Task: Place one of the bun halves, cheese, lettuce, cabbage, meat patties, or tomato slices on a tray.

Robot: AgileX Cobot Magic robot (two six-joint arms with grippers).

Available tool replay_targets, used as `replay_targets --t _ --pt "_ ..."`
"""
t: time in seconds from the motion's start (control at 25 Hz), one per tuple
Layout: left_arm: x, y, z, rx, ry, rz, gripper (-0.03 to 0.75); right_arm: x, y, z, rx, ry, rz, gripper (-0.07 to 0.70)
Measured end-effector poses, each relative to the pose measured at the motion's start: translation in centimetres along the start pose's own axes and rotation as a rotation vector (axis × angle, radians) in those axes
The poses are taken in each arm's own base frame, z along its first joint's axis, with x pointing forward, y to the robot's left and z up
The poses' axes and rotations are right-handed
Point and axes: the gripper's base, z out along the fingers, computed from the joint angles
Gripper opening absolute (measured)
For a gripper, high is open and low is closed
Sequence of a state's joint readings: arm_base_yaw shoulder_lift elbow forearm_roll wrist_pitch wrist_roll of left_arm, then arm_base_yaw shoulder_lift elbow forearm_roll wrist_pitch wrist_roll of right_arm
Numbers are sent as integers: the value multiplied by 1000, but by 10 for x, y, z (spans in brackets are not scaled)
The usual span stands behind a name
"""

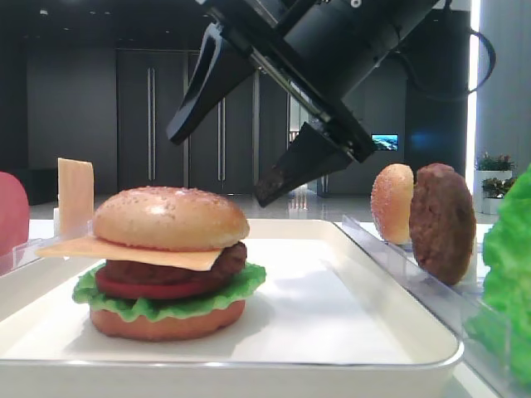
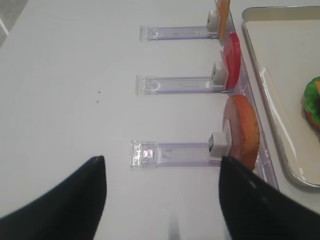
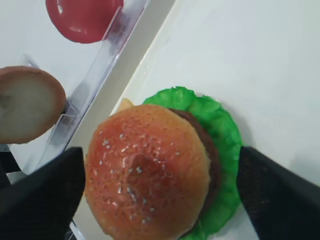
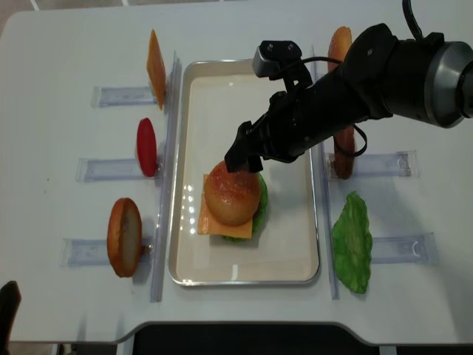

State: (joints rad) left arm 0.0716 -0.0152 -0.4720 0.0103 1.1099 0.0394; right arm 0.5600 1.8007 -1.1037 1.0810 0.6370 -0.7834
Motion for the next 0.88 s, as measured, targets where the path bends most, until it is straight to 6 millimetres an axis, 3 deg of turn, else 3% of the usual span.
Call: replay_targets --t 0.28,0.48,0.88 --pt "0 0 0 0 0 0 534 -14 2 -38 36 -111 -35 585" --pt "0 0 0 0 0 0 534 -24 -4 -80 102 -203 -82 585" --pt "0 0 0 0 0 0 534 -17 -55 -166 368 -266 11 585"
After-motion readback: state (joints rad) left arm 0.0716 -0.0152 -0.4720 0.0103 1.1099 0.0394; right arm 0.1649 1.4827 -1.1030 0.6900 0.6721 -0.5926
